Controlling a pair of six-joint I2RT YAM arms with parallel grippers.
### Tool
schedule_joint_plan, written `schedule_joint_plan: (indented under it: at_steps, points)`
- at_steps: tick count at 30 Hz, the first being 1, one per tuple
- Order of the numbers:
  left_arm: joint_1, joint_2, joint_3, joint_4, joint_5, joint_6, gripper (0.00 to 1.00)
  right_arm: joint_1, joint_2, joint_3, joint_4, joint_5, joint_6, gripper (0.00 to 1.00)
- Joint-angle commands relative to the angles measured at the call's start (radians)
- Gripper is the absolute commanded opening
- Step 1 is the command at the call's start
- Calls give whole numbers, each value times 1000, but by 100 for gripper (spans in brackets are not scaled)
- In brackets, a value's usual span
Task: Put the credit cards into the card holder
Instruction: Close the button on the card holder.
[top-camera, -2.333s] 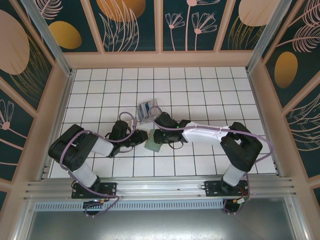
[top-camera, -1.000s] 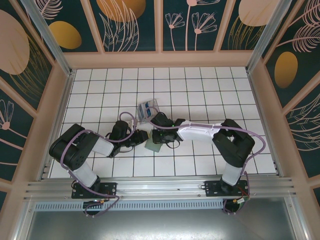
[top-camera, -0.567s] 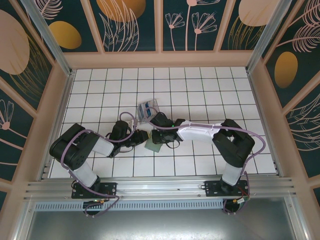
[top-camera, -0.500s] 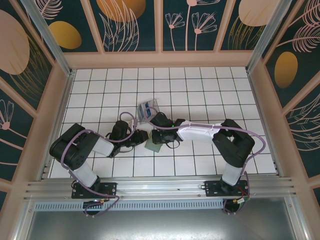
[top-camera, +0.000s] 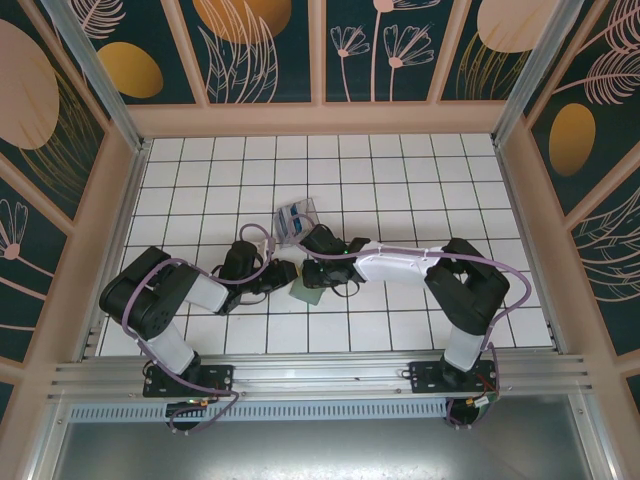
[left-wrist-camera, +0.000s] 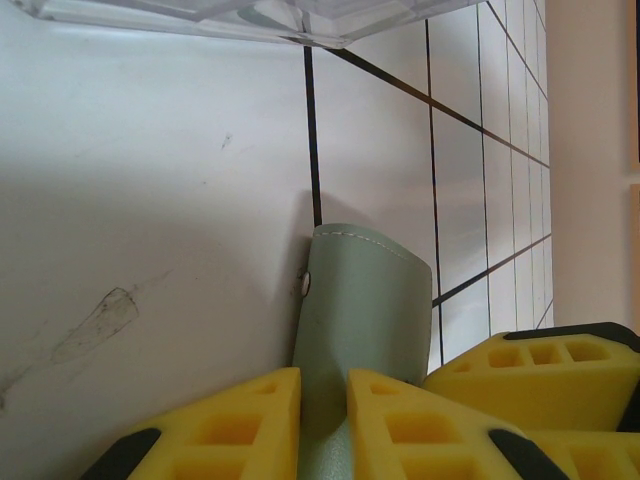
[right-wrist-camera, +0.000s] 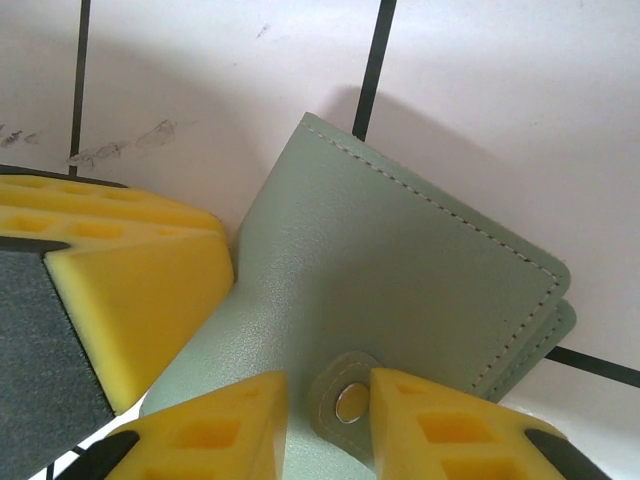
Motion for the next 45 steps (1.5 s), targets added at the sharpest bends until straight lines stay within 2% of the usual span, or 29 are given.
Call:
schedule_joint_plan:
  at_steps: [1, 7, 12, 20, 29, 37, 45]
  points:
    - [-38, 64, -21, -192, 34, -9, 21, 8, -6, 26, 18, -3, -13, 27]
    - [-38, 64, -21, -193, 34, -6, 21, 8, -18, 19, 28, -4, -14, 18]
    - [-38, 64, -26, -189, 33, -8, 21, 8, -13, 19, 28, -15, -15, 16]
    - [-39, 67, -31, -186, 30, -9, 21, 10, -16, 16, 33, -19, -15, 24]
    - [-39, 73, -29, -183, 30, -9, 20, 10, -52, -5, 44, -9, -8, 26]
    - [-41, 75, -32, -181, 26, -12, 19, 11, -58, -20, 58, -21, -6, 10]
    - [-41, 78, -29, -183, 27, -12, 19, 11, -72, -39, 48, -4, 3, 8]
